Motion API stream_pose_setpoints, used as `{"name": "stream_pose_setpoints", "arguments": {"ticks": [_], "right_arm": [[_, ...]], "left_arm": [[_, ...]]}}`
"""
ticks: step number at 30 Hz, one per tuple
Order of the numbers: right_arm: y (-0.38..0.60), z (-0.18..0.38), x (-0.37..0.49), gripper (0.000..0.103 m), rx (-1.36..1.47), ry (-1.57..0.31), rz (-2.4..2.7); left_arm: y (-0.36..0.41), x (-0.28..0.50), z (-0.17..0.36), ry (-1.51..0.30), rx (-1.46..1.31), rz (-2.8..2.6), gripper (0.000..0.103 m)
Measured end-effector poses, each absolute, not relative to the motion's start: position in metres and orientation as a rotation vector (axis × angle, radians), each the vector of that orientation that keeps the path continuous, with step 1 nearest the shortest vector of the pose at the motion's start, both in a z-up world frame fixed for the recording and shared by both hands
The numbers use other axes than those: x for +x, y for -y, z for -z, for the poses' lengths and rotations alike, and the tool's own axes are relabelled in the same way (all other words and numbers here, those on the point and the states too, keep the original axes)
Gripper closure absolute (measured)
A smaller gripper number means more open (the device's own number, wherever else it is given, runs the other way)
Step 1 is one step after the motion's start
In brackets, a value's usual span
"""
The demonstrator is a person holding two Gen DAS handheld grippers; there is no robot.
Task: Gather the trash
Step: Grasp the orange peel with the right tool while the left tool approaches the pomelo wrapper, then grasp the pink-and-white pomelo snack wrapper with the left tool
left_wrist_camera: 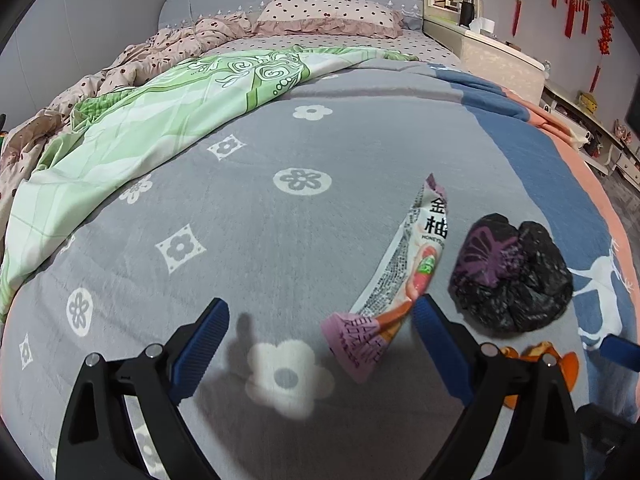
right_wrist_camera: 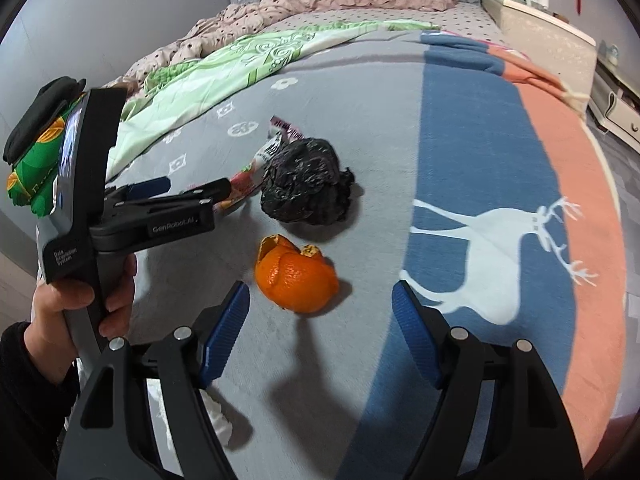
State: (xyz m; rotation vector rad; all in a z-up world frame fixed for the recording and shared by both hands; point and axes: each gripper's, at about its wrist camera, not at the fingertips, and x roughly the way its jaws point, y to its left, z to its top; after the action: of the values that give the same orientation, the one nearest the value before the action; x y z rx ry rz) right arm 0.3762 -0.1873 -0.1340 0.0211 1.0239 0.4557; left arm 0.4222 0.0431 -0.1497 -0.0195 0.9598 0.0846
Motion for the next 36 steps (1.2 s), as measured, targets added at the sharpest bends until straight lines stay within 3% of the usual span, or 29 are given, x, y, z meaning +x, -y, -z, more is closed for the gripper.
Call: {"name": "stream_pose_setpoints", "arguments": {"ticks": [3,5,15,18,23,36], "right_arm": [[0.177,0.142,0.381,0.034,-0.006,-1.033,-0.458],[0.173,0.147,0.383,0.042,-0.013,-1.041,-0.458],[0.161,0.160,0.397,0.047,-0.014,-1.066,-0.494],[0.155,0.163,0.396,0.065,-0.016,-1.070,-0.504],[0.153,0.163,0.396,0.072,-0.008,-1.059,-0.505],[0.168,0.157,0.389,0.074,0.042,-1.045,-0.505]], "left_arm": [[-0.044,0.427,0.154,-0.965,-0.022,-0.075,0.021],[-0.045,0.431,0.159,-0.979,-0.022,-0.067,0.029],[-0.054,0.438,0.165,-0.973,-0.037,-0.082,0.065],[-0.058,0.439,0.165,-0.970,-0.051,-0.092,0.078],[-0.065,0.437,0.164,-0.961,-0.057,-0.115,0.100],[-0.064,0.420,0.146,-0.920,0.005,-0.001,0.101]]}}
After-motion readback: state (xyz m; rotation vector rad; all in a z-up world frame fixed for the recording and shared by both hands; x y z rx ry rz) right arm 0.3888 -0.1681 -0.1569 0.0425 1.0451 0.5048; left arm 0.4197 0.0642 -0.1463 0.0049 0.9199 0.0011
